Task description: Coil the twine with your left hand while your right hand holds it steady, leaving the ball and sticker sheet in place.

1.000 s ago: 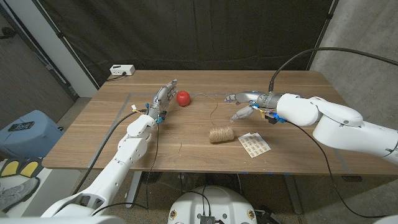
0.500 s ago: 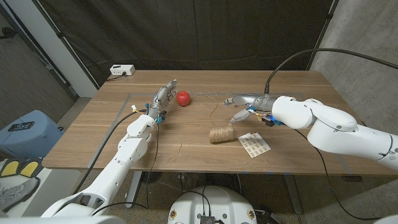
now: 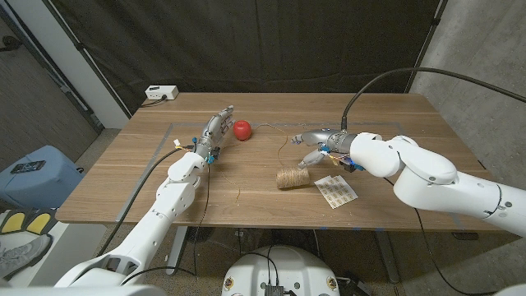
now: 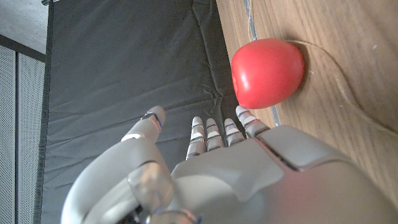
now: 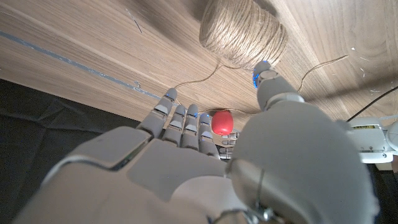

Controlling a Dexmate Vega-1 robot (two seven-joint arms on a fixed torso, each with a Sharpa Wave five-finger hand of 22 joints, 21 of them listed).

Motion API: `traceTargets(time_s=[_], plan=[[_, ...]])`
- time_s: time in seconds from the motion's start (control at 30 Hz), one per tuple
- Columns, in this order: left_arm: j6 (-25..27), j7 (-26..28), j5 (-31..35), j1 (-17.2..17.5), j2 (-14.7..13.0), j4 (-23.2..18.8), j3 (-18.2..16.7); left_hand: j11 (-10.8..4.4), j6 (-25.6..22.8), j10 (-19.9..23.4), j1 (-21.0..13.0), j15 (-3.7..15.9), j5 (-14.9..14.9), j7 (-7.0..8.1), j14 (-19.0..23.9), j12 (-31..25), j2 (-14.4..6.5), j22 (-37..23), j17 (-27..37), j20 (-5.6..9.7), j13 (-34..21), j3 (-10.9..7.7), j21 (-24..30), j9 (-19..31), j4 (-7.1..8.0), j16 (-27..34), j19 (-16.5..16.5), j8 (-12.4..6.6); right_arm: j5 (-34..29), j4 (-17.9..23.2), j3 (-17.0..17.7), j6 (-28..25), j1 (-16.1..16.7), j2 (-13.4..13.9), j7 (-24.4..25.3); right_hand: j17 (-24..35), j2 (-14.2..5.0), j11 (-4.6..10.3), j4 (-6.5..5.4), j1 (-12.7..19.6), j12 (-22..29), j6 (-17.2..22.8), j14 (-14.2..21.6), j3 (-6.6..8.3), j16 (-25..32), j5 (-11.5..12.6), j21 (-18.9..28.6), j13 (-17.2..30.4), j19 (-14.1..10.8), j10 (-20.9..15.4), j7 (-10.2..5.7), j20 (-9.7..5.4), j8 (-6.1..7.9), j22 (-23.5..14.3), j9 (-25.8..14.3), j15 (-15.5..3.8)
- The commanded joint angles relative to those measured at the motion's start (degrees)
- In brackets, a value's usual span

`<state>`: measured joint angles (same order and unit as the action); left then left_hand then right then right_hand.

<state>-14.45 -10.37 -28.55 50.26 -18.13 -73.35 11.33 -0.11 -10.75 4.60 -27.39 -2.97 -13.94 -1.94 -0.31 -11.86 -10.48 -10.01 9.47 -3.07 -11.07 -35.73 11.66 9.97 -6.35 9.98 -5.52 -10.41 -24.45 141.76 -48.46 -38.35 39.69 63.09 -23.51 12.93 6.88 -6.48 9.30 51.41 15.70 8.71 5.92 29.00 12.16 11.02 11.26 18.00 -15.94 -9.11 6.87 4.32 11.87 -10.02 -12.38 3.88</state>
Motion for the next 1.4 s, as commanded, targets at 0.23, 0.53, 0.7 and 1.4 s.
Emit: traceTargets(time_s=[0.23,0.53,0.7,1.4], plan=[[-0.1,-0.3,0.0,-0.5,-0.1,0.7,0.4,-0.08,-0.5,0.4,-1.1,-0.11,-0.3,0.12,0.3,-0.2,0.0,-0.1,0.3,0.22,-0.1,-0.08,-0.2,0.3,-0.29,0.4,-0.5,-0.15,-12.0,-0.1,-5.7,-3.4,-0.8,-2.5,-3.0,0.4,-0.31,0.31,-0.42,-0.1,0.5,0.5,0.7,-0.08,0.6,-0.1,0.4,0.5,-1.2,-0.6,0.14,-0.11,0.25,-0.1,-0.3,-0.09],[0.2,-0.3,0.0,-0.4,-0.3,0.4,0.4,0.06,-0.6,0.4,-1.2,-0.21,-0.4,0.11,0.3,-0.2,0.0,-0.1,0.3,0.19,-0.1,-0.09,-0.2,0.4,-0.37,0.3,-0.5,-0.18,-17.2,-0.2,-8.0,-4.6,-0.8,-4.0,-4.9,0.5,-0.46,0.48,-0.51,-0.2,1.1,0.9,1.6,-0.33,0.9,-0.1,0.5,0.9,-1.5,-1.4,-0.01,-0.11,0.39,-0.2,-0.4,-0.49],[0.5,-0.4,-0.2,0.0,-0.4,0.2,0.4,-0.02,-0.7,0.5,-1.2,-0.19,-0.5,0.1,0.3,-0.2,-0.1,-0.1,0.3,0.17,-0.1,-0.09,-0.2,0.4,-0.41,0.4,-0.5,-0.22,-19.9,-1.1,-9.2,-4.9,-0.6,-5.2,-5.5,0.5,-0.47,0.65,-0.52,-0.3,1.6,2.0,2.1,-0.52,1.1,0.0,0.6,1.2,-1.9,-2.1,-0.2,-0.18,0.79,-0.2,-0.4,-0.71],[0.6,-0.6,-0.4,-0.5,0.0,1.8,0.2,-0.07,-1.2,0.6,-1.4,-0.24,-0.6,0.09,0.4,-0.3,-0.1,-0.1,0.3,0.2,-0.1,-0.06,-0.2,0.4,-0.47,0.4,-0.7,-0.35,-22.6,-4.9,-10.1,-4.5,0.3,-7.0,-5.5,0.4,0.3,3.73,-0.07,0.5,3.5,5.7,3.7,-1.43,1.4,0.3,0.0,2.0,-0.4,-5.6,-3.11,-0.9,1.88,-0.1,-0.5,-2.21]])
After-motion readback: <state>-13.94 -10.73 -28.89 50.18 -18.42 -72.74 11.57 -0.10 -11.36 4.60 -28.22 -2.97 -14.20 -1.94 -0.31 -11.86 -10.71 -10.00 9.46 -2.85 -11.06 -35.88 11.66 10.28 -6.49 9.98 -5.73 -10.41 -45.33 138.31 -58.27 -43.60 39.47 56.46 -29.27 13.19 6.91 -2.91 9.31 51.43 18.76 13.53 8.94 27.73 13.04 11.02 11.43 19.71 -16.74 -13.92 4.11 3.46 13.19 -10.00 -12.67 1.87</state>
